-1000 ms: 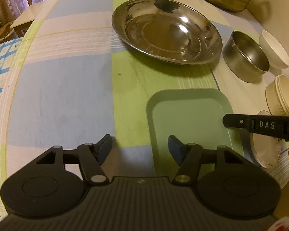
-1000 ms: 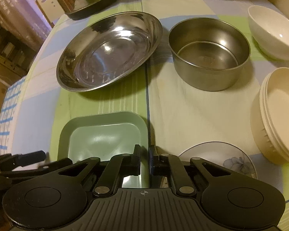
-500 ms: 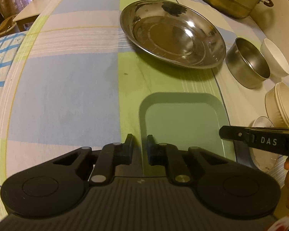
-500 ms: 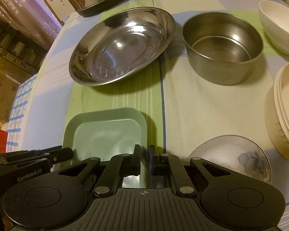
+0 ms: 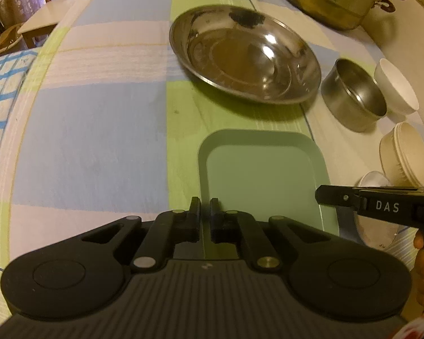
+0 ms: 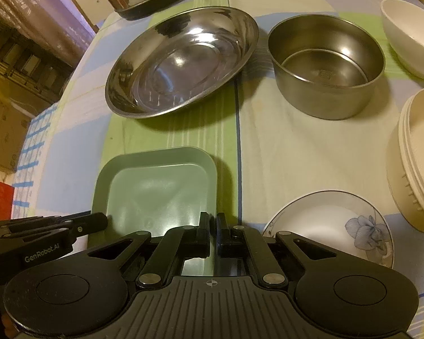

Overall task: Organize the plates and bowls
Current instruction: 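Lift the green tray and lower it into the large steel plate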

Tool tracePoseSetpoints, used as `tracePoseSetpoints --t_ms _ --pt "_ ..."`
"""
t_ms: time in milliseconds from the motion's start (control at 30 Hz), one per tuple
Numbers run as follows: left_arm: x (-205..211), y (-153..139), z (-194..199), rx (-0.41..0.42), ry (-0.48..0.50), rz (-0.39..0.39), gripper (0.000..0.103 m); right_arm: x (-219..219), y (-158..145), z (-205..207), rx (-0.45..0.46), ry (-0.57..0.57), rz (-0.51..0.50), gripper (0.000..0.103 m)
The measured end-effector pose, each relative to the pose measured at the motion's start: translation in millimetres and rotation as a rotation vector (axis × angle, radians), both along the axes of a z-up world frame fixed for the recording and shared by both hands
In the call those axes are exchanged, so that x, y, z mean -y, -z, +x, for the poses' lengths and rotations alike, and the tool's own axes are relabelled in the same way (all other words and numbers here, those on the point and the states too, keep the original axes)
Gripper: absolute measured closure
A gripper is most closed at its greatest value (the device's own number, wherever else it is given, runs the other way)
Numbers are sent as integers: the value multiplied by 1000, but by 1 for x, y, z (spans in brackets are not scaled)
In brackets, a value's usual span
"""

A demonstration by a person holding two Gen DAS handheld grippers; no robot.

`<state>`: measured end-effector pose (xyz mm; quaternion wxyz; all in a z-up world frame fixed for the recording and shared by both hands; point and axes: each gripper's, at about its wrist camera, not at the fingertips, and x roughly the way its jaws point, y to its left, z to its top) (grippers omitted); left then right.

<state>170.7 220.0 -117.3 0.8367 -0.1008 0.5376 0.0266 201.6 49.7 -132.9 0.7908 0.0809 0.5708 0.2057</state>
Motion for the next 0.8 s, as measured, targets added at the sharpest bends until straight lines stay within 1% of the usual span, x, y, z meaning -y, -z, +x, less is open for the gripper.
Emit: tracePoseSetpoints --t_ms 233,400,600,800 --pt "-7 -30 6 68 -2 -6 98 0 -25 8 30 7 32 99" --pt "-12 -48 20 121 4 -4 98 -2 -43 21 57 21 54 99" --pt "-19 -50 50 148 10 -6 98 -11 -54 48 99 33 49 99" --pt "-22 -46 90 166 22 1 98 -16 -54 84 131 62 32 99"
